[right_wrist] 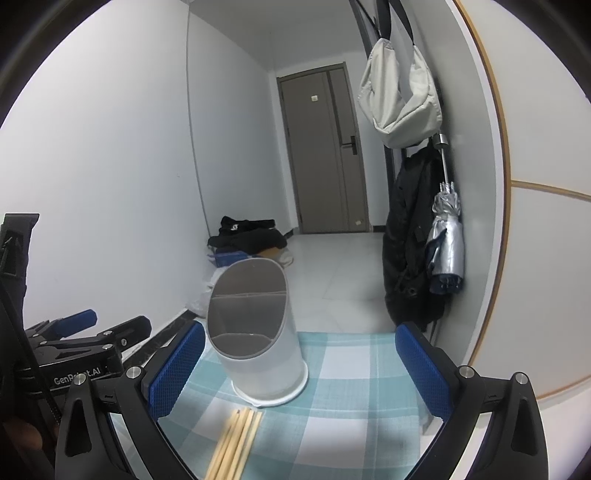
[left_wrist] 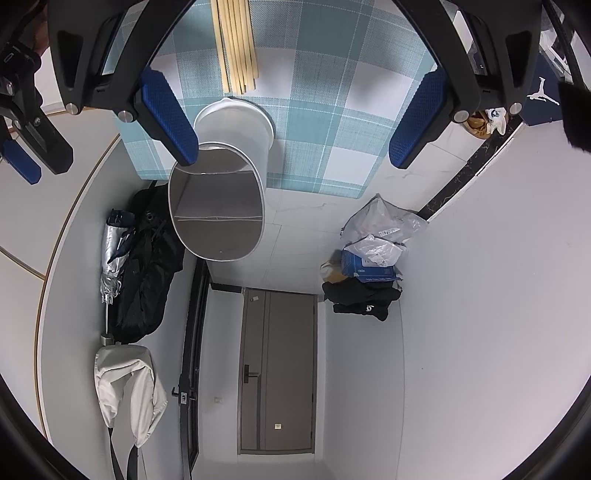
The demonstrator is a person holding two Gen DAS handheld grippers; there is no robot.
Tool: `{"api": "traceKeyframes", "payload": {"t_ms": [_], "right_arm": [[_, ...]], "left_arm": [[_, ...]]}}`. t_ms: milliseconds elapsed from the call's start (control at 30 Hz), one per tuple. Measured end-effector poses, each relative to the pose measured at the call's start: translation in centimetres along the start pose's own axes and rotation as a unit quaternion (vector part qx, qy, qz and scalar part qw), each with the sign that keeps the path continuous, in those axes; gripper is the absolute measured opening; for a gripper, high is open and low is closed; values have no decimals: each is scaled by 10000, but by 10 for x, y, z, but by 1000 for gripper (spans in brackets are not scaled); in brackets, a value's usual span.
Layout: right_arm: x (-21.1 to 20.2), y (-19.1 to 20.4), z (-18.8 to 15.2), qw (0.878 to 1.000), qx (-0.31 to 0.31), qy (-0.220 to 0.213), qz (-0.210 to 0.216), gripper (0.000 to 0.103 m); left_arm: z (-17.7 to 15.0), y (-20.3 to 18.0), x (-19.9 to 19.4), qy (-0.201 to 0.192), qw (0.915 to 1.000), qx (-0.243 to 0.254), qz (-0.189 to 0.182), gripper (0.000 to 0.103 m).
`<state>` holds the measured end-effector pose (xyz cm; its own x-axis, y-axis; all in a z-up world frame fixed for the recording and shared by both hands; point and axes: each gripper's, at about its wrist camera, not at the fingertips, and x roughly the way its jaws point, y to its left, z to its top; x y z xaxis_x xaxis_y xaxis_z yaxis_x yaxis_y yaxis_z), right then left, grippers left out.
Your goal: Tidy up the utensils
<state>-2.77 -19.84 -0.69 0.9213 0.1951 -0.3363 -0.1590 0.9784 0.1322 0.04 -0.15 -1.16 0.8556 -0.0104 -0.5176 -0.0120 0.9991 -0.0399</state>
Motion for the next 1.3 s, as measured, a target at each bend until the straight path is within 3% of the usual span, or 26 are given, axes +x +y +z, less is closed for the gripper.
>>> {"api": "traceKeyframes", "payload": {"t_ms": [333, 533, 767, 1033, 1233, 1300], "right_arm": [[2, 2, -2, 9999, -17, 65, 88, 103], [11, 2, -7, 9993, 58, 335, 153, 103], [48, 5, -26, 9905, 29, 1351, 273, 99], [113, 19, -69, 9583, -294, 2827, 311, 81], [145, 26, -91, 9402, -357, 3379, 260, 72], [154, 28, -95, 9359, -388, 3499, 149, 64]], "left_arm": [[-3, 4, 0, 28, 10000, -45, -18, 102], [-6, 11, 8, 139, 9998, -140, 15, 102], [-16, 29, 26, 360, 9985, -413, 23, 102], [-25, 55, 60, 1203, 9884, -929, -25, 102], [-31, 67, 73, 1675, 9799, -1081, 43, 102], [-31, 71, 76, 1780, 9776, -1125, -9, 102]]}}
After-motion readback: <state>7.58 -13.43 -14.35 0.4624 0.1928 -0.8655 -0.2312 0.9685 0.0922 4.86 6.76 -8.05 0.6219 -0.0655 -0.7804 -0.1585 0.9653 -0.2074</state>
